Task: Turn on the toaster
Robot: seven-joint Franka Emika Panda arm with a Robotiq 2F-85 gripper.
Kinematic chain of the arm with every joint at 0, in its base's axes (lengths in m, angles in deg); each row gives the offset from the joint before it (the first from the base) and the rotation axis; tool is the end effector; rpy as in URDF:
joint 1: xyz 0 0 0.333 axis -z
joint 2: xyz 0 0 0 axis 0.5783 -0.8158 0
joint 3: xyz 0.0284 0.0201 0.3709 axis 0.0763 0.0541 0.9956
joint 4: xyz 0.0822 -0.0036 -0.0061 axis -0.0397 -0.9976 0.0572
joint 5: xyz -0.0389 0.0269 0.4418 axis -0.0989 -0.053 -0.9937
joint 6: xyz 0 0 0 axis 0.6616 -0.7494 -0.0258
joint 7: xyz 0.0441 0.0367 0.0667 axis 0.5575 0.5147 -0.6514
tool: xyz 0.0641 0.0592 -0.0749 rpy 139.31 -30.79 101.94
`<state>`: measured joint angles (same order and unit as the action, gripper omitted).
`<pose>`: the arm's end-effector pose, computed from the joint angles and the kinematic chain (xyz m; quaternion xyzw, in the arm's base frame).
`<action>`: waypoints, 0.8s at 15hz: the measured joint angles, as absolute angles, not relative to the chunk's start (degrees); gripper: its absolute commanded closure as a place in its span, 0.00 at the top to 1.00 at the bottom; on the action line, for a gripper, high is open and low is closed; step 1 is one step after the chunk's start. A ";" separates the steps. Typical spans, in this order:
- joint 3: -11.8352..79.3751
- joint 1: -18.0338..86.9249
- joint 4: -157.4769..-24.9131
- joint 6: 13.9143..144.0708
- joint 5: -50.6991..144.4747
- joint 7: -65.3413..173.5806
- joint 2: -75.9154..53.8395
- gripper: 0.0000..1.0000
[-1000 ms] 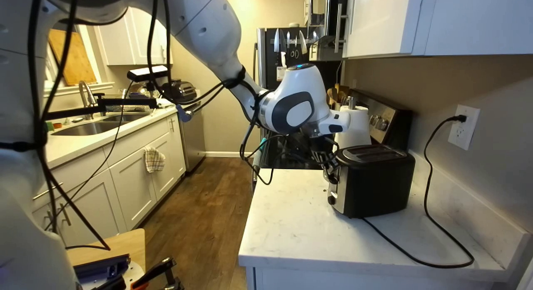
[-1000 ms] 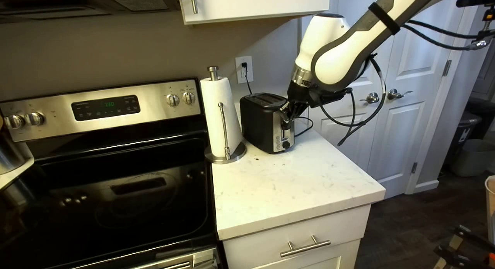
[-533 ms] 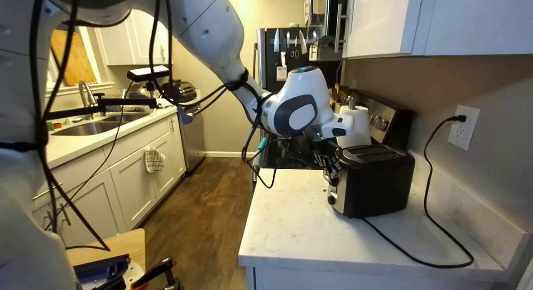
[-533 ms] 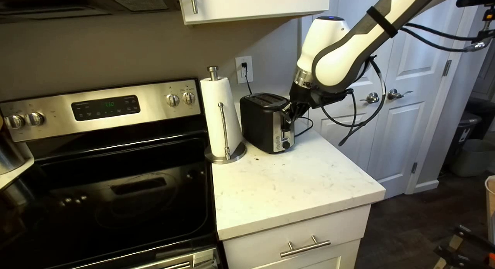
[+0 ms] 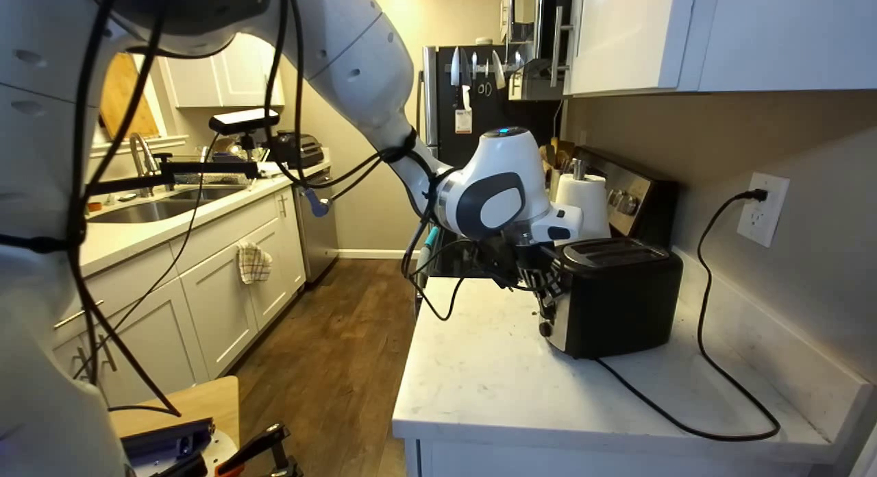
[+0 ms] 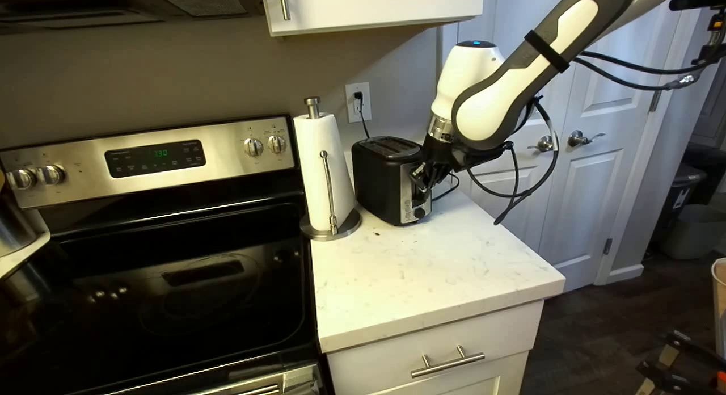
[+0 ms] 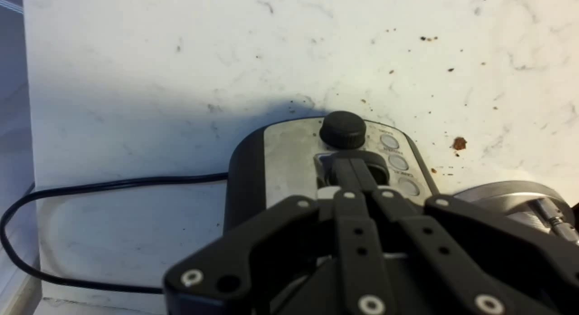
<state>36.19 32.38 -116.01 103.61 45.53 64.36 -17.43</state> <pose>0.6842 0.0190 0.2826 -0.9808 0.1016 -0.1660 0.0117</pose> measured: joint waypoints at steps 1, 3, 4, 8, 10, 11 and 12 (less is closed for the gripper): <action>36.17 32.36 -115.76 103.45 45.53 64.36 -17.75 0.00; 36.11 32.28 -115.24 102.83 45.53 64.36 -18.10 0.00; 36.07 32.24 -114.94 102.33 45.53 64.36 -18.18 0.00; 36.02 32.19 -114.46 101.57 45.53 64.36 -18.31 0.00; 35.80 32.00 -114.46 101.57 45.60 64.36 -18.26 0.00; 35.61 31.80 -114.50 101.57 45.64 64.36 -18.21 0.00; 35.26 31.42 -114.58 101.58 45.71 64.36 -18.11 0.00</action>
